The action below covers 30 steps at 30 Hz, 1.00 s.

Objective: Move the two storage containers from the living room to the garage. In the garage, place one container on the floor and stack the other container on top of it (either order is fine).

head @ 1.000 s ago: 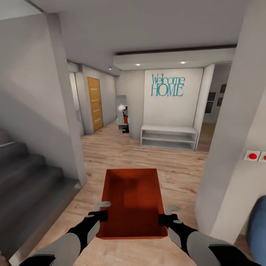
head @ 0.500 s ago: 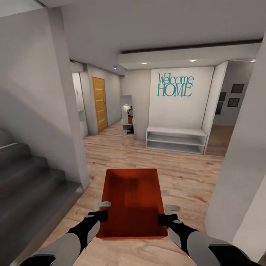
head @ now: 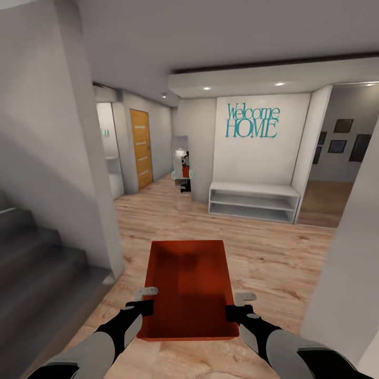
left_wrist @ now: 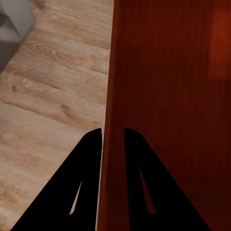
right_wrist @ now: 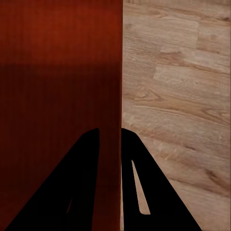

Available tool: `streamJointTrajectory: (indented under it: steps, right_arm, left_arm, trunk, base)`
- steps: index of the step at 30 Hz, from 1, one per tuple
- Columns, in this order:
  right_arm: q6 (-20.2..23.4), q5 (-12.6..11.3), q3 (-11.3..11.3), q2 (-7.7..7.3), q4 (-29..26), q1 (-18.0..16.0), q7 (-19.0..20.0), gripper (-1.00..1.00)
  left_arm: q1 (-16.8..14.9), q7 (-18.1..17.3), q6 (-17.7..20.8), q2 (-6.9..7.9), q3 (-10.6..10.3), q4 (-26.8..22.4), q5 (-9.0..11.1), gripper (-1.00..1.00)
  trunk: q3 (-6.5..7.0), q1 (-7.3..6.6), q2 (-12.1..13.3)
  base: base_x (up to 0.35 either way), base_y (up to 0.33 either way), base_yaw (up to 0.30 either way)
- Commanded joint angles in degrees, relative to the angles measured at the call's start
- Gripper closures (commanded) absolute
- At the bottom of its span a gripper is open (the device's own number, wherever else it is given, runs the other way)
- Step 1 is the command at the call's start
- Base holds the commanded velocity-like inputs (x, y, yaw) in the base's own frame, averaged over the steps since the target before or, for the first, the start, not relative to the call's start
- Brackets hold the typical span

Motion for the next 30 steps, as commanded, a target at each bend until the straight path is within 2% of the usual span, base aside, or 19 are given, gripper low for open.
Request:
streamJointTrajectory:
  steps: [1,16,30]
  right_arm:
    - [-0.3,-0.67,-0.27,-0.35,0.29,-0.03,-0.41,1.0]
    - [-0.3,-0.67,-0.29,-0.35,0.29,-0.03,-0.41,1.0]
    - [-0.3,-0.62,-0.29,-0.35,0.29,-0.03,-0.41,1.0]
  left_arm:
    - [-0.03,1.19,0.35,0.19,1.2,-0.36,-0.95,1.0]
    - [-0.04,1.19,0.35,0.19,1.23,-0.36,-0.95,1.0]
    - [-0.02,1.19,0.35,0.19,1.2,-0.36,-0.88,1.0]
  trunk:
    - [-0.01,0.05,-0.03]
    - [0.0,0.05,-0.03]
    - [0.58,0.05,-0.03]
  base:
    - [0.323,0.0,0.0]
    - [0.323,0.0,0.0]
    - [0.323,0.0,0.0]
